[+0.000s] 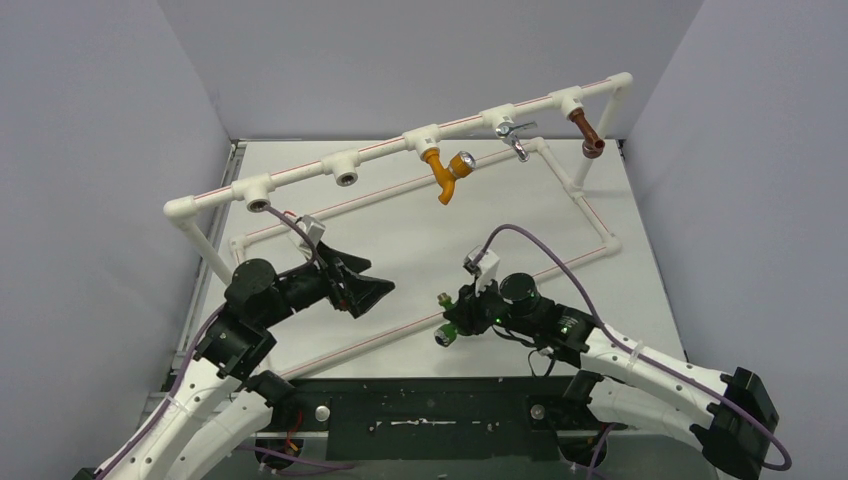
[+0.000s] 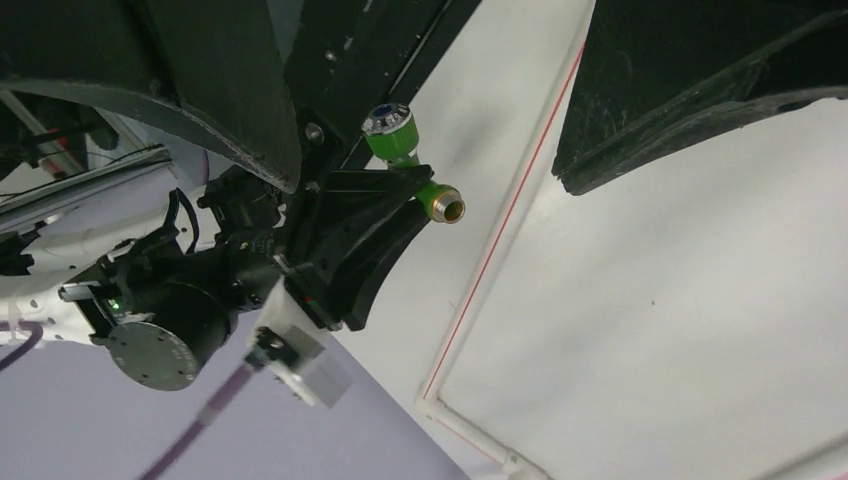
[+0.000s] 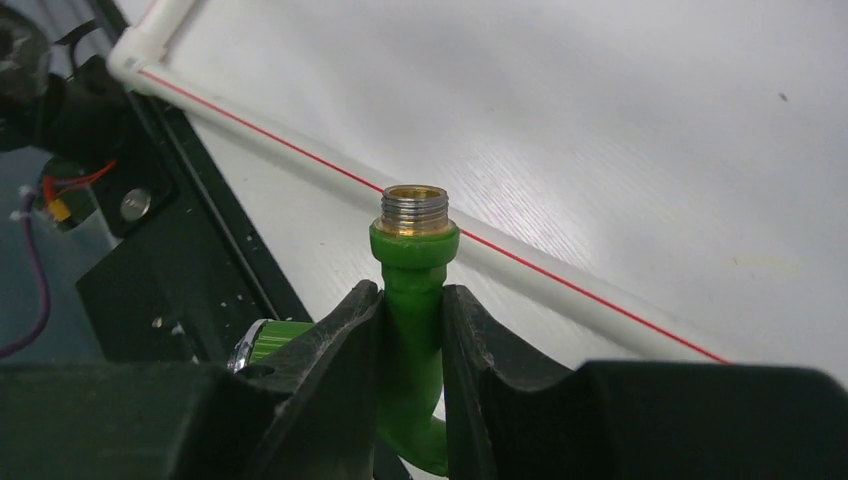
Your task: Install the water faucets
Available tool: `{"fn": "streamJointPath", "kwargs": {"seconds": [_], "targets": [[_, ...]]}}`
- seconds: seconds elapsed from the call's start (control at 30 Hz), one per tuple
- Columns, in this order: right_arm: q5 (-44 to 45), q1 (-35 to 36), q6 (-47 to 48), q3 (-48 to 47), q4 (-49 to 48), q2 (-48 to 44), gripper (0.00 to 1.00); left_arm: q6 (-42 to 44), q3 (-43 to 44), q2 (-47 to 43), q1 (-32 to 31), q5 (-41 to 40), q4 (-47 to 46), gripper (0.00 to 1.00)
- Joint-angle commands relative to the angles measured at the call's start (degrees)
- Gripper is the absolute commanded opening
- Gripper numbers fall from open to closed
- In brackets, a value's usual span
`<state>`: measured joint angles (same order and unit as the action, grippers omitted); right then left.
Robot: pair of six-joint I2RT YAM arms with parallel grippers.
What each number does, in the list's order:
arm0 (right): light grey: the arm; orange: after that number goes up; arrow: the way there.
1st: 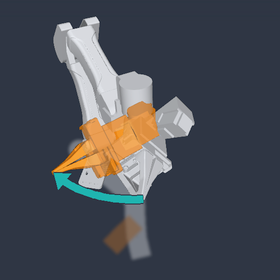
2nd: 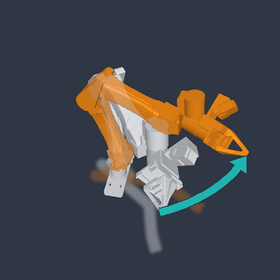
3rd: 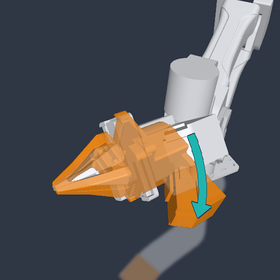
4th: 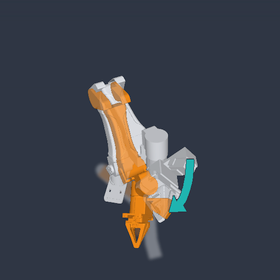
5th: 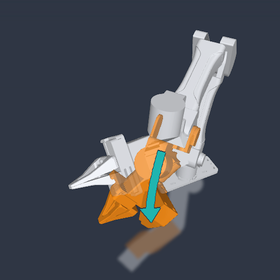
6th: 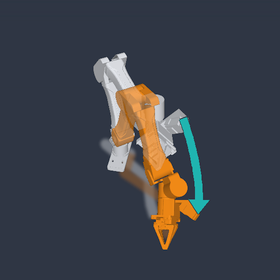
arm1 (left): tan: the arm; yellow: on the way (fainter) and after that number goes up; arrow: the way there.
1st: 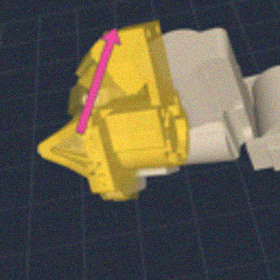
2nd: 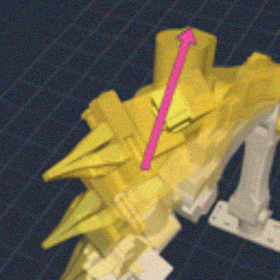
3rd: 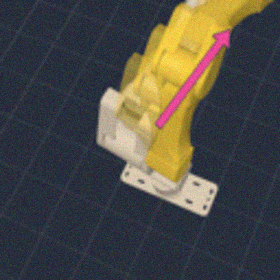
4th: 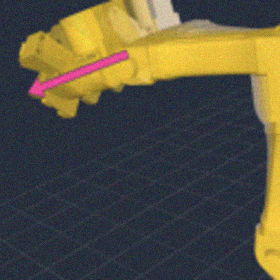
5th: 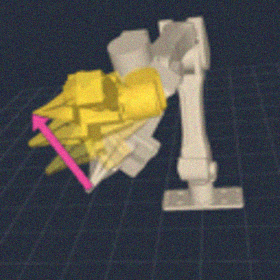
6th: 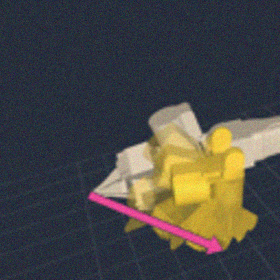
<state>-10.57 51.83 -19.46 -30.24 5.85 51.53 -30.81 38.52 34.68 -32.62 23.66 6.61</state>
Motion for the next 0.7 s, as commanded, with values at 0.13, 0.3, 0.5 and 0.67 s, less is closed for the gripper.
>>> {"fn": "streamJointPath", "kwargs": {"seconds": [0.13, 0.3, 0.5, 0.67], "targets": [[-7.98, 10.59, 23.64, -3.15, -12.7, -0.21, 0.0, -8.71, 0.58, 0.68, -0.34, -2.77, 10.99, 0.97], [-8.64, 14.36, 34.02, -4.83, -11.46, 2.16, 0.0, -13.22, -0.8, -0.15, -0.34, -1.25, 13.79, 0.92], [-10.31, 15.53, 39.92, -10.72, -8.38, 8.03, 0.0, -17.54, -3.96, -1.29, -0.34, 1.87, 17.17, 0.85], [-11.0, 16.27, 42.16, -15.1, -6.22, 12.98, 0.0, -20.22, -6.17, -2.66, -0.34, 3.93, 17.89, 0.81]]}}
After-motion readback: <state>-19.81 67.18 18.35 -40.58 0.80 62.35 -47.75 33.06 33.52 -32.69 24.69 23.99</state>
